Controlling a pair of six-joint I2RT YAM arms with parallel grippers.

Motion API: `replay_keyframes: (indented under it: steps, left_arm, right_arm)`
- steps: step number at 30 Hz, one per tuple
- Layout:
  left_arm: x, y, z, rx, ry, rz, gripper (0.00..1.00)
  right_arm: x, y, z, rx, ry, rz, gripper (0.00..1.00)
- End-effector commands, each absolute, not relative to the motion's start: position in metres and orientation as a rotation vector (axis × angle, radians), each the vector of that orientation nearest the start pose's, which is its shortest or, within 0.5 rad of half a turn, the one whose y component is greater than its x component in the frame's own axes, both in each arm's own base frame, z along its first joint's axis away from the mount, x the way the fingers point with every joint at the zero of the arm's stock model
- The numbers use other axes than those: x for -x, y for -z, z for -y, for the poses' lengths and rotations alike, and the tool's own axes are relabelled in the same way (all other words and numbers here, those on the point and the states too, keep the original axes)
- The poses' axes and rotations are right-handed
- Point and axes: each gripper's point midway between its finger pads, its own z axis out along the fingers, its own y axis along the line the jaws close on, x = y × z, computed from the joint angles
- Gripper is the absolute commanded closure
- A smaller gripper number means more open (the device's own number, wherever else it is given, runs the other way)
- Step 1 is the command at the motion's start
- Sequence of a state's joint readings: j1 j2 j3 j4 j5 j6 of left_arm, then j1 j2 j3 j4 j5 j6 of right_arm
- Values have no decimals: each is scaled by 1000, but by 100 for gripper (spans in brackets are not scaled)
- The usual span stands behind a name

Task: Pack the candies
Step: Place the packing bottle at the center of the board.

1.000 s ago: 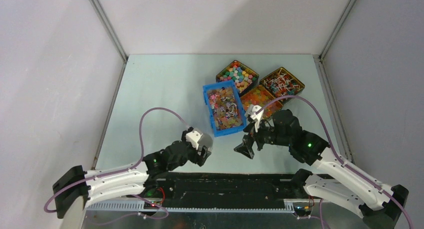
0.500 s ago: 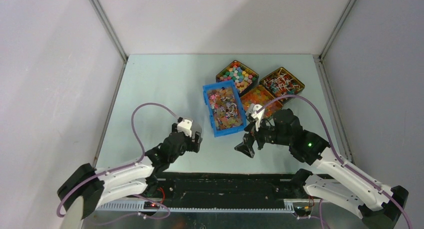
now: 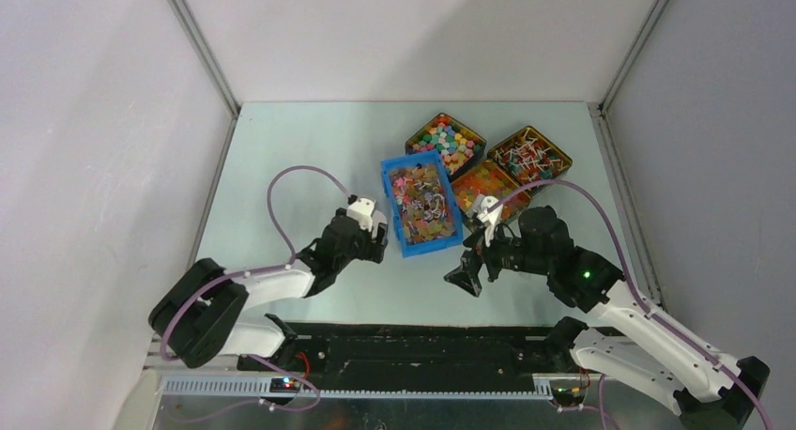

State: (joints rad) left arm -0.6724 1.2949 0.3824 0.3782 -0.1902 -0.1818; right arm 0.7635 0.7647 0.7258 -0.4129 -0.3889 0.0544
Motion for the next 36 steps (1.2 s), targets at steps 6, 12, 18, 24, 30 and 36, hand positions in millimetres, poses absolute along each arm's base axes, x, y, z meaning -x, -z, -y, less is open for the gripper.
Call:
replay_keyframes:
  steps: [6,12,18,24,30,36]
  left_arm:
    - [-310,-55,201,-384,353,-2012,57]
    - [-315,-46,194,-364,309,-2036,49]
    - [-317,-41,187,-351,261,-2064,23]
    - [-317,-46,171,-296,184,-2072,2]
    - [-306,-52,169,-265,228,-2071,0]
    - [-282,-55,170,-218,346,-2085,0]
  right_arm:
    - [-149,-212,-232,937,-901,-1864,0]
    - [-150,-211,-229,934,-894,-1870,0]
    - [-153,-213,-228,917,-894,-1865,1]
    - [-154,-214,-229,913,-908,-1863,0]
    - [-155,-214,-230,915,-915,-1863,1]
    - [-156,-215,-231,915,-923,-1860,0]
